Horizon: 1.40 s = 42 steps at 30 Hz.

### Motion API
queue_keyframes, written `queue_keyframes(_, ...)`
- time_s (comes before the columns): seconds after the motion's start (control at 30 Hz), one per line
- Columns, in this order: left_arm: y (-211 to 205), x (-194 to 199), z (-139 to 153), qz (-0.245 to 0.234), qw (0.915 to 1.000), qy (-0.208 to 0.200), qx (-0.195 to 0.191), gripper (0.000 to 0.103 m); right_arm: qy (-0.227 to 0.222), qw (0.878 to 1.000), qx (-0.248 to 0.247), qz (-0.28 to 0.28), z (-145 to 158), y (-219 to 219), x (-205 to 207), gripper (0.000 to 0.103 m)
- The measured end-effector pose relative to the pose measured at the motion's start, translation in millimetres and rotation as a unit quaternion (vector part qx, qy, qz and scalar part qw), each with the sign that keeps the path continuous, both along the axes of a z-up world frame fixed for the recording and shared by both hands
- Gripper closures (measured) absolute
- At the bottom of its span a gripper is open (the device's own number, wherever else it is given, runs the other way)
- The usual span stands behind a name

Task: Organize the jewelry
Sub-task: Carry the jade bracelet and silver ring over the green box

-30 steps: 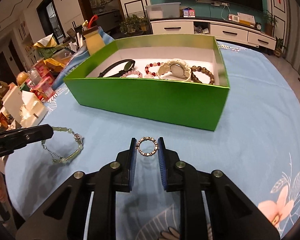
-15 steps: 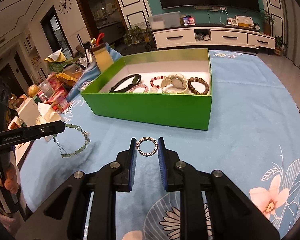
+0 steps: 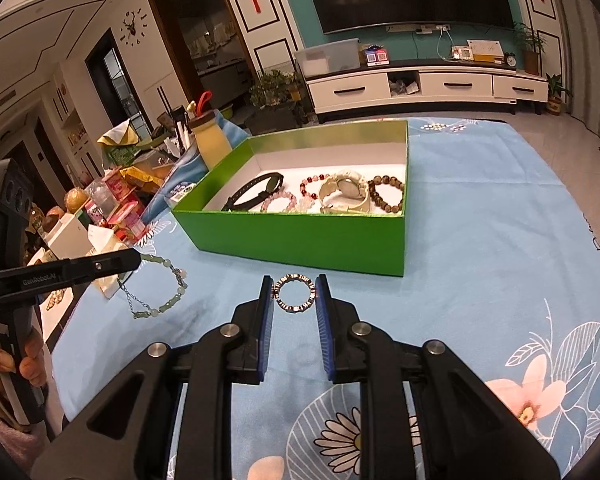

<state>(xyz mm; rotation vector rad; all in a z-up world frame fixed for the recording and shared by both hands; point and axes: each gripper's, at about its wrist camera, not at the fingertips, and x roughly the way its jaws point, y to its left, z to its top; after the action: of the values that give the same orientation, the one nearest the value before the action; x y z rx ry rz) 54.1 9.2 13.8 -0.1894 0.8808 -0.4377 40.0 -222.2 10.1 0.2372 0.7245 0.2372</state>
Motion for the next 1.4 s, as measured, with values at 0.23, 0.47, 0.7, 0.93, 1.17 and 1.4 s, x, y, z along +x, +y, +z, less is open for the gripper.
queue_keyframes(0.23, -10.7, 7.4, 6.8, -0.008, 0.9999, -0.009, 0.006, 0.096, -0.013, 1.000, 0.000, -0.007, 8.6, -6.3, -0.2, 0.082)
queue_keyframes(0.47, -21.4, 11.3, 11.8, -0.017, 0.9997, -0.014, 0.010, 0.096, -0.019, 1.000, 0.003, -0.010, 12.4, -9.5, 1.3, 0.082)
queue_keyframes(0.7, -26.9, 17.3, 14.0, -0.020, 0.9996, -0.018, 0.012, 0.096, -0.024, 1.000, 0.001, -0.009, 15.1, -10.8, 4.4, 0.082)
queue_keyframes(0.93, -29.8, 23.1, 16.0, -0.021, 0.9995, -0.021, 0.011, 0.096, -0.034, 0.999, 0.000, -0.008, 20.9, -11.1, 7.2, 0.082)
queue_keyframes(1.17, -32.6, 30.7, 19.3, -0.023, 0.9993, -0.026, 0.015, 0.096, -0.041, 0.999, -0.003, -0.007, 25.0, -11.4, 12.9, 0.082)
queue_keyframes(1.4, -39.3, 41.3, 30.3, -0.029, 0.9985, -0.042, 0.019, 0.096, -0.051, 0.999, -0.006, -0.005, 30.4, -10.0, 20.7, 0.082)
